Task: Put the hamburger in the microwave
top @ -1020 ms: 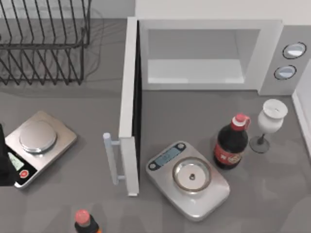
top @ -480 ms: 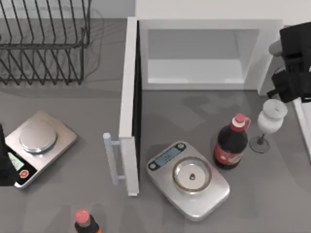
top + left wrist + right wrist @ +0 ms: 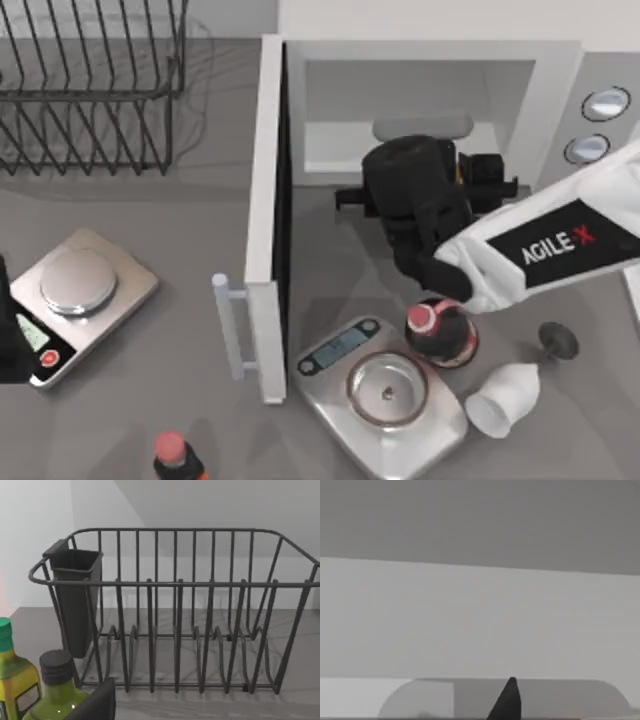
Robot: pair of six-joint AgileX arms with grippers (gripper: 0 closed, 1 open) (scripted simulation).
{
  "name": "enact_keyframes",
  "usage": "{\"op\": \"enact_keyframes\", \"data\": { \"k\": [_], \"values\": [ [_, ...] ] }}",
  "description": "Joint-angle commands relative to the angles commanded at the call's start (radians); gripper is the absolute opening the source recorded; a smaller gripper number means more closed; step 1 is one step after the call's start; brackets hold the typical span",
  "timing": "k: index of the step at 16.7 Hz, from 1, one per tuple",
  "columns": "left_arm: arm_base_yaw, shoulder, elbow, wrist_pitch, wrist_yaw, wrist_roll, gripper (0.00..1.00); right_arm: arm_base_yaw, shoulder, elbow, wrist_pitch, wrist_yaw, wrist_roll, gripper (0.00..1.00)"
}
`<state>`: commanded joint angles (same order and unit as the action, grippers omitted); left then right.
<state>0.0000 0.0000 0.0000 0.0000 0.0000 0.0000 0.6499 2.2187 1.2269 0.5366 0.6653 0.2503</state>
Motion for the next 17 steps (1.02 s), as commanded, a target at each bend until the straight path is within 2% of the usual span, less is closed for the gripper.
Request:
{"op": "enact_keyframes", "data": {
  "k": [3,9,12,17],
  "values": [
    [0.0,0.0,0.0,0.0,0.0,0.0,1.0,0.032,0.035,-0.01,0.047,-0.003,0.045,0.0],
    [0.0,0.0,0.0,0.0,0.0,0.0,1.0,0.028,0.029,-0.023,0.047,-0.005,0.039,0.0],
    [0.0,0.0,0.0,0.0,0.0,0.0,1.0,0.022,0.038,0.075,0.076,-0.062,0.017,0.0],
    [0.0,0.0,0.0,0.0,0.0,0.0,1.0,-0.064,0.186,0.372,0.024,-0.165,-0.025,0.0]
  ]
}}
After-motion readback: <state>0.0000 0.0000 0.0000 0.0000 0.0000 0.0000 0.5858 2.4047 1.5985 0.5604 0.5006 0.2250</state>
